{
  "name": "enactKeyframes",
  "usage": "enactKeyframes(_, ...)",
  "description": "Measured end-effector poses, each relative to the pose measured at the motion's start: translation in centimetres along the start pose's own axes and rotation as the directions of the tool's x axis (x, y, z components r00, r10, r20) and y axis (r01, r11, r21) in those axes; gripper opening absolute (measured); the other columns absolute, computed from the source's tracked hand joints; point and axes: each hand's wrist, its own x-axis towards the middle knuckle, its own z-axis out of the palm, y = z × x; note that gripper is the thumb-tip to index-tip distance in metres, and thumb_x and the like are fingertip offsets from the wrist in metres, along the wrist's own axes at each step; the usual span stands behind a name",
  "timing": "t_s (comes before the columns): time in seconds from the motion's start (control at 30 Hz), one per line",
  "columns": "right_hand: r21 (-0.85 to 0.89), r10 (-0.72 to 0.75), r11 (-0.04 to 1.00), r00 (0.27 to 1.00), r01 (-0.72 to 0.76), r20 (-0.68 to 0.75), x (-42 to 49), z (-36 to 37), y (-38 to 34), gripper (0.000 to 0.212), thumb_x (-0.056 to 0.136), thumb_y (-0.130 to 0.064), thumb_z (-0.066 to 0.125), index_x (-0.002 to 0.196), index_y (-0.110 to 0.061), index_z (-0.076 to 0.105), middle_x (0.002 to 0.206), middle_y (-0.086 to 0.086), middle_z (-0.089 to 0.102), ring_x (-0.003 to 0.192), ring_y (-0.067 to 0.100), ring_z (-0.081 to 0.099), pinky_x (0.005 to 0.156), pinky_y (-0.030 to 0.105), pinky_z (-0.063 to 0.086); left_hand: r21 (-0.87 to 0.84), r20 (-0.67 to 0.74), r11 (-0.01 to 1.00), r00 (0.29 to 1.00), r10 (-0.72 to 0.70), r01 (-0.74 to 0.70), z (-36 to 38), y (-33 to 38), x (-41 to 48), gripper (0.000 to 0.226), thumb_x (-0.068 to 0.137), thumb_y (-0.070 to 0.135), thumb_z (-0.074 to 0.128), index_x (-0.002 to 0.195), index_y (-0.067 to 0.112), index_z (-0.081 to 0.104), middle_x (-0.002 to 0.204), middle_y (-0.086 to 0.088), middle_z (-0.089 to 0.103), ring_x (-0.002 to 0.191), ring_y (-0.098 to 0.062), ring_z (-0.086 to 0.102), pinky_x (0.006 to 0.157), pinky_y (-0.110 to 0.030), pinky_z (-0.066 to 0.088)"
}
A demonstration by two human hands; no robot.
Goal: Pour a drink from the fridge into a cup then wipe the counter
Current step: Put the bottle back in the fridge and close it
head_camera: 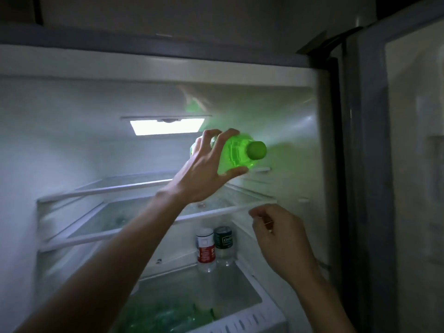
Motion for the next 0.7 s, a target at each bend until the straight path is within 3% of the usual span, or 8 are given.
enactKeyframes(0.1, -0.098, -0.008, 0.995, 0.995, 0.017, 0.096, -0.2, 0.5, 1.0, 0.014, 0.094, -0.020, 0.055, 0.099, -0.019, 0.068, 0.095, -0.007, 0.067, 0.086, 0.005, 0.061, 0.076, 0.017, 0.048, 0.005, 0.066, 0.999, 0.997, -0.032, 0.032, -0.2, 0.0, 0.4, 0.072, 0.082, 0.067, 0.051, 0.141, 0.036, 0.024, 0.135, -0.009, 0.035, 0.124, -0.033, 0.042, 0.102, -0.056, 0.042)
enactKeyframes(0.23, -0.130, 0.013, 0.991, 0.978, 0.015, 0.210, -0.5, 1.4, 2.4, 0.016, 0.094, -0.022, 0.054, 0.093, -0.017, 0.069, 0.091, -0.004, 0.067, 0.081, 0.007, 0.061, 0.078, 0.032, 0.053, -0.008, 0.150, 0.997, 0.986, -0.078, 0.080, -0.2, -0.6, 1.4, 0.076, 0.084, 0.052, 0.065, 0.145, 0.026, 0.028, 0.140, -0.013, 0.036, 0.124, -0.032, 0.044, 0.106, -0.046, 0.039)
enactKeyframes(0.33, -0.152, 0.031, 0.988, 0.955, 0.015, 0.295, -0.8, 2.1, 3.2, 0.017, 0.095, -0.023, 0.052, 0.093, -0.018, 0.068, 0.091, -0.005, 0.066, 0.080, 0.004, 0.060, 0.077, 0.028, 0.053, 0.000, 0.227, 0.989, 0.963, -0.143, 0.147, -0.2, -1.0, 2.4, 0.080, 0.083, 0.040, 0.072, 0.149, 0.022, 0.030, 0.142, -0.016, 0.033, 0.127, -0.032, 0.041, 0.105, -0.031, 0.032)
enactKeyframes(0.47, -0.170, 0.086, 0.985, 0.915, -0.019, 0.394, -1.4, 3.0, 4.4, 0.018, 0.093, -0.027, 0.053, 0.086, -0.022, 0.068, 0.087, -0.008, 0.066, 0.078, 0.002, 0.061, 0.073, 0.022, 0.051, 0.080, 0.266, 0.957, 0.919, -0.291, 0.280, 0.4, -1.9, 3.7, 0.088, 0.079, 0.032, 0.078, 0.152, 0.027, 0.029, 0.137, -0.021, 0.025, 0.127, -0.035, 0.033, 0.114, -0.032, 0.026)
enactKeyframes(0.57, -0.224, 0.138, 0.974, 0.874, -0.035, 0.465, -2.1, 3.8, 5.4, 0.021, 0.090, -0.027, 0.051, 0.083, -0.014, 0.067, 0.084, -0.002, 0.067, 0.076, 0.007, 0.062, 0.074, 0.031, 0.052, 0.161, 0.273, 0.916, 0.875, -0.400, 0.368, 1.0, -2.8, 4.6, 0.087, 0.078, 0.023, 0.080, 0.150, 0.031, 0.033, 0.141, -0.022, 0.023, 0.123, -0.041, 0.041, 0.113, -0.039, 0.034)
enactKeyframes(0.7, -0.261, 0.144, 0.965, 0.833, 0.000, 0.534, -2.9, 4.7, 6.5, 0.021, 0.089, -0.027, 0.052, 0.082, -0.012, 0.066, 0.087, 0.003, 0.067, 0.079, 0.009, 0.062, 0.074, 0.026, 0.047, 0.269, 0.322, 0.899, 0.848, -0.421, 0.345, 1.5, -3.7, 5.8, 0.079, 0.080, 0.016, 0.079, 0.147, 0.020, 0.037, 0.139, -0.023, 0.030, 0.107, -0.042, 0.057, 0.095, -0.038, 0.049)
